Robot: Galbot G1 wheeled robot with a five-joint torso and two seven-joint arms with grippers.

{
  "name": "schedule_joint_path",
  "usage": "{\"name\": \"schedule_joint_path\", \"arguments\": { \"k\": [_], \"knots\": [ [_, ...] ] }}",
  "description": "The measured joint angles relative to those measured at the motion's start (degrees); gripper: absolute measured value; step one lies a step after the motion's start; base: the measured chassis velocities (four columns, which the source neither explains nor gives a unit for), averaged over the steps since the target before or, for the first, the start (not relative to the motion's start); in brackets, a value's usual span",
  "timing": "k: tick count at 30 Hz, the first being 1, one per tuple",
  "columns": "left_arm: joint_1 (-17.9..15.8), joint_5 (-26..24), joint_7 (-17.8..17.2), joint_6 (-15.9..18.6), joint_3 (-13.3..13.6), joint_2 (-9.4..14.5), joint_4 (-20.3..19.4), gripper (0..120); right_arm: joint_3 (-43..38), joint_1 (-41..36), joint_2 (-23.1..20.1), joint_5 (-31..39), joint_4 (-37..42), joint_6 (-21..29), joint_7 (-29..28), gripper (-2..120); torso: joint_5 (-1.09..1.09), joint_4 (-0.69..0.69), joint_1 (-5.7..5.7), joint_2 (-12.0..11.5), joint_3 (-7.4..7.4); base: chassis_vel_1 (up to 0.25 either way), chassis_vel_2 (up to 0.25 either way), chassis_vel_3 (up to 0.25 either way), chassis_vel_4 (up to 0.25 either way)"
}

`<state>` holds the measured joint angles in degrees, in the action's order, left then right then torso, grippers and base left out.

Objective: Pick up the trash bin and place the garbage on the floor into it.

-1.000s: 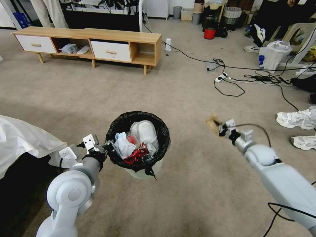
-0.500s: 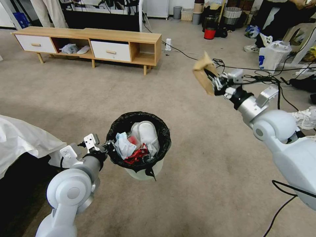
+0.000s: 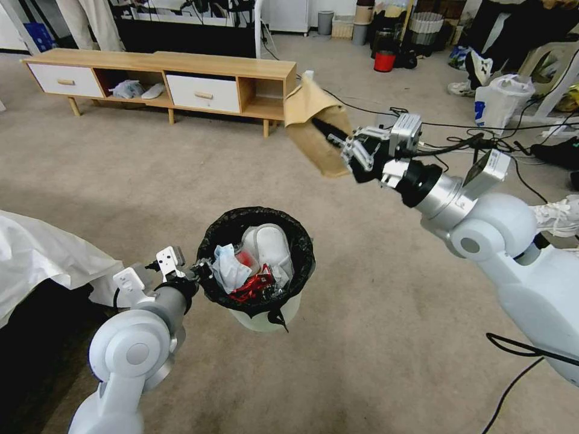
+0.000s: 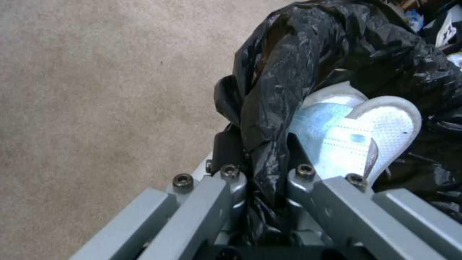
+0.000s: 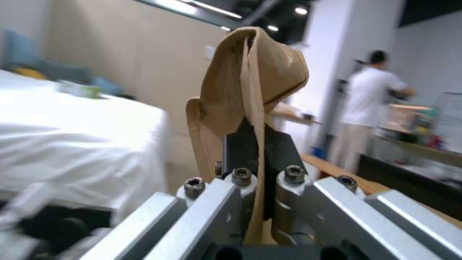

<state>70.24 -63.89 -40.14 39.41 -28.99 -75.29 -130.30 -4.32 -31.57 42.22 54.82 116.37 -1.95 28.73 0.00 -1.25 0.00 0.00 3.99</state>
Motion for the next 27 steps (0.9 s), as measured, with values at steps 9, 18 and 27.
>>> {"name": "schedule_joint_path", "arguments": {
  "k": [9,18,27],
  "knots": [
    [-0.3,0.1,0.1,0.0,0.1,-0.1,0.4,4,7.2,1.1,0.2,-0.2,-1.1,-1.0,4.3,0,0.0,0.0,0.0,0.0,0.0,0.0,0.0,0.0,0.0],
    [-0.4,0.1,0.2,0.0,0.0,-0.6,0.3,4,13.4,2.2,1.1,-1.9,-3.4,-1.0,4.8,0,0.0,0.0,0.0,0.0,0.0,0.0,0.0,0.0,0.0],
    [-0.7,0.0,0.3,0.0,-0.3,-0.3,0.2,4,17.4,2.6,2.7,-3.6,-6.8,-0.9,4.9,0,0.0,0.0,0.0,0.0,0.0,0.0,0.0,0.0,0.0]
  ]
}}
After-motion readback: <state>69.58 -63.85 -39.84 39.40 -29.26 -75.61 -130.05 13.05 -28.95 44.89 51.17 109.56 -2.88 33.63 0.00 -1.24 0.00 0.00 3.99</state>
